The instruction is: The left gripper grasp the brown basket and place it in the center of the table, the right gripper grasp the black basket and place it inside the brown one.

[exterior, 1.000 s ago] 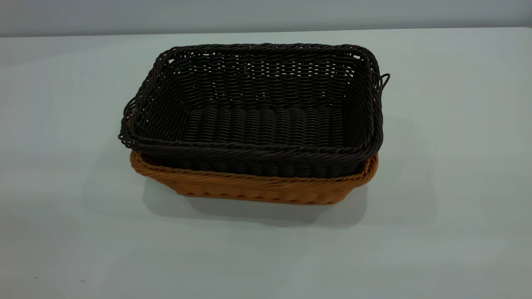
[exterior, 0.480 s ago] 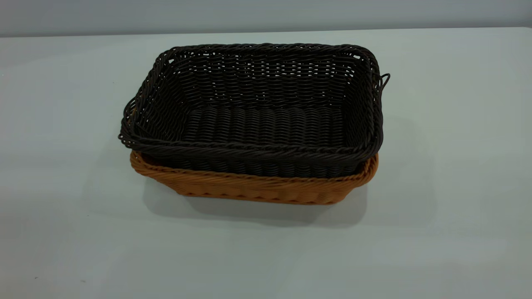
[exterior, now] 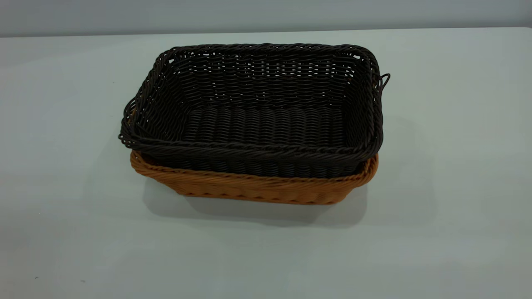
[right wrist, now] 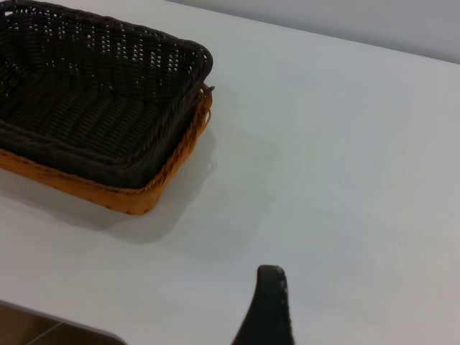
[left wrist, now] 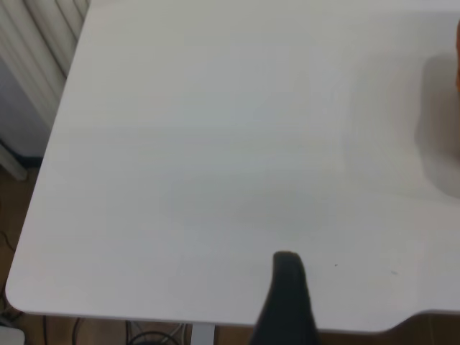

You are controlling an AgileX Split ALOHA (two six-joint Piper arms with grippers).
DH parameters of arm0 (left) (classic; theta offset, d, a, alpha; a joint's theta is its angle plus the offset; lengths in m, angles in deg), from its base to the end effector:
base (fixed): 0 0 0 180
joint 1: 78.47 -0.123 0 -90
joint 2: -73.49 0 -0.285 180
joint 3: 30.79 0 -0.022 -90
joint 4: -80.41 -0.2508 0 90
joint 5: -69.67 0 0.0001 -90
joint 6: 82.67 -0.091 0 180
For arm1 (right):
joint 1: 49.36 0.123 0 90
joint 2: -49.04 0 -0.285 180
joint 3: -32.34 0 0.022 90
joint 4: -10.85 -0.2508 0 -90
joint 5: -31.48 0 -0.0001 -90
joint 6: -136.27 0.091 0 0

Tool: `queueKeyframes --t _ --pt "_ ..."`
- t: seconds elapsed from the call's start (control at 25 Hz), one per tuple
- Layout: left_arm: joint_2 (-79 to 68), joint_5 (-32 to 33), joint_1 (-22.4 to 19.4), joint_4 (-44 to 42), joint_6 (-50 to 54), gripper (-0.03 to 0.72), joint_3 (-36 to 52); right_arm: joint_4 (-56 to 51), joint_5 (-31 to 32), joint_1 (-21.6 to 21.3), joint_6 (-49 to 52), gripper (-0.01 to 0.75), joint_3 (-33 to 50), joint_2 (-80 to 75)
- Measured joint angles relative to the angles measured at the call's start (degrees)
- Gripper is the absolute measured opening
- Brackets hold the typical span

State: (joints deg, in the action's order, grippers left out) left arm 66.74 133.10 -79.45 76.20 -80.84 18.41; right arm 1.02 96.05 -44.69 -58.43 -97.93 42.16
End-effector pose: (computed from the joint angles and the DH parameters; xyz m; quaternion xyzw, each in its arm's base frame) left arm -0.0085 0.0058 0.2706 -0.0235 0.8624 0.0329 0.5046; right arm -0.0096 0.0133 0.2673 -0.1519 0.8546 0.0424 0.4948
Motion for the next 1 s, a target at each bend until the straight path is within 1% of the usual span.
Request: queueKeyframes --t 0.56,0.84,1.0 --pt "0.0 0.0 0.0 0.0 0.0 0.552 0.0 0.0 0.0 -0.1 0.0 0.574 0.0 0.0" --pt "0.0 0.0 0.0 0.0 0.0 0.552 0.0 -0.1 0.0 -5.0 0.1 0.574 0.0 0.0" --pt "0.0 0.0 0.0 0.0 0.1 0.552 0.0 1.1 -0.1 -6.1 3.3 0.574 0.1 0.0"
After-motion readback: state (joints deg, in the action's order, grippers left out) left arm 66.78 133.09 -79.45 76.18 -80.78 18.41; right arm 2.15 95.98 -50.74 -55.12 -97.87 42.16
